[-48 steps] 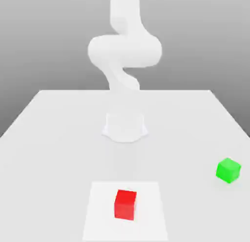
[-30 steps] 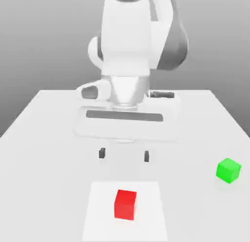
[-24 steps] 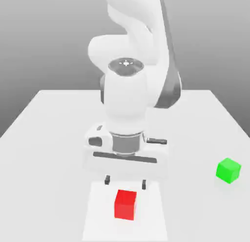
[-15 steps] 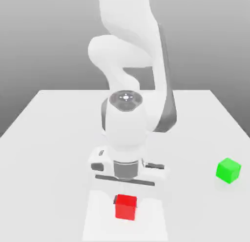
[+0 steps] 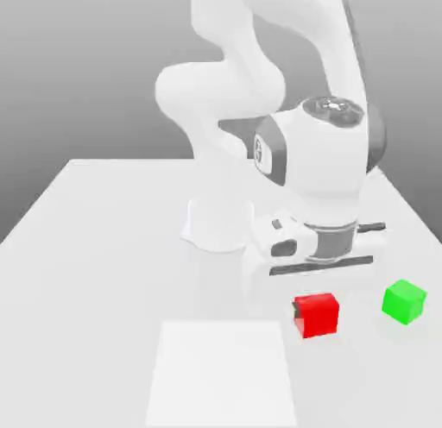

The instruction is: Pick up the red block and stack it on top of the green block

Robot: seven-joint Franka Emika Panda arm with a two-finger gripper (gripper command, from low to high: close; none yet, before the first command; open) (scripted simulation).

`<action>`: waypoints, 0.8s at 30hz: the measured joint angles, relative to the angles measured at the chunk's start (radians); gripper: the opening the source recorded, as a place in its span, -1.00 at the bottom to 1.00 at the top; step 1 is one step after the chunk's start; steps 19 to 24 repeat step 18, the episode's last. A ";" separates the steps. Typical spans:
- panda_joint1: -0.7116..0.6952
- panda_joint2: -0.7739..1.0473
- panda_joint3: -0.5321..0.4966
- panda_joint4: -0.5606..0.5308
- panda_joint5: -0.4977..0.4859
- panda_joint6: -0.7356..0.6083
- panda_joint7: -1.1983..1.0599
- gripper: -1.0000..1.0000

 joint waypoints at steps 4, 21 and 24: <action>0.156 -0.028 0.073 0.002 0.006 -0.030 -0.067 -1.00; 0.342 0.150 0.039 0.015 -0.164 0.123 -0.006 1.00; 0.342 0.150 0.039 0.015 -0.164 0.123 -0.006 1.00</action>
